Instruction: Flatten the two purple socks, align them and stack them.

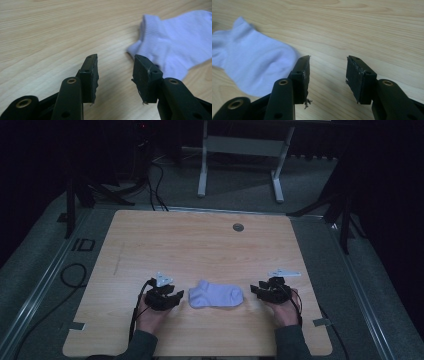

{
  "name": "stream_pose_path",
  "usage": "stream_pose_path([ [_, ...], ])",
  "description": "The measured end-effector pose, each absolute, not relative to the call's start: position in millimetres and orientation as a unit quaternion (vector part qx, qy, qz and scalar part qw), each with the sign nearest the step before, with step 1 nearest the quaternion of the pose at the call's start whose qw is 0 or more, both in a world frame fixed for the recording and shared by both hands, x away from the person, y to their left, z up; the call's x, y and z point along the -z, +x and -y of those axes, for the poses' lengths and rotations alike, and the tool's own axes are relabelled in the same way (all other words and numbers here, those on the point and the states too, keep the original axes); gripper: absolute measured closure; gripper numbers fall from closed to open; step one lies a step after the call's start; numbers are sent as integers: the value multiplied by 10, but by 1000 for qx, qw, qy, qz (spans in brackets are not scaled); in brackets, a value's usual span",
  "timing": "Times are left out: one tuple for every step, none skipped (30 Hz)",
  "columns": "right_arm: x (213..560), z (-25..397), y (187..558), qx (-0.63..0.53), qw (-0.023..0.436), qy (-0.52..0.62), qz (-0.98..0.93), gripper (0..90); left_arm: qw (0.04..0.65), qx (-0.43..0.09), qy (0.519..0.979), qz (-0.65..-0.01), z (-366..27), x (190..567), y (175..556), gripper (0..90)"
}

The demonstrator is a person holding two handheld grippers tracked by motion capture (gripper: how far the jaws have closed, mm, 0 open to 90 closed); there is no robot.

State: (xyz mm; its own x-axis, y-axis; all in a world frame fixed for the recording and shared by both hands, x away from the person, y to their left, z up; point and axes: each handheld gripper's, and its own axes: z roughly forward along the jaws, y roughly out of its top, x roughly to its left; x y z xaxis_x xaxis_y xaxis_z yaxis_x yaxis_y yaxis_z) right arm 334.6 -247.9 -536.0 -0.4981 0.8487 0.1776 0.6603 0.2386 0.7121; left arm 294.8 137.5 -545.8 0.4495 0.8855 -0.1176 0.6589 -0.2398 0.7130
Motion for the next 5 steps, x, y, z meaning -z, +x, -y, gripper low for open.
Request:
stream_pose_path([
  [5368, 2500, 3346, -379, 127, 489, -775, 535, 359, -158, 770, -502, -1386, 5461, 2956, 554],
  [5378, 2518, 3348, -378, 129, 491, -774, 535, 359, -160, 769, -504, -1394, 5465, 2964, 553],
  [5386, 2529, 3349, -375, 130, 493, -774, 534, 357, -162, 768, -506, -1404, 5467, 2972, 554],
  [5398, 2538, 3354, -371, 134, 493, -775, 533, 356, -163, 767, -508, -1411, 5469, 2978, 554],
  [5409, 2545, 3360, -367, 140, 494, -776, 530, 355, -165, 766, -509, -1419, 5470, 2985, 554],
])
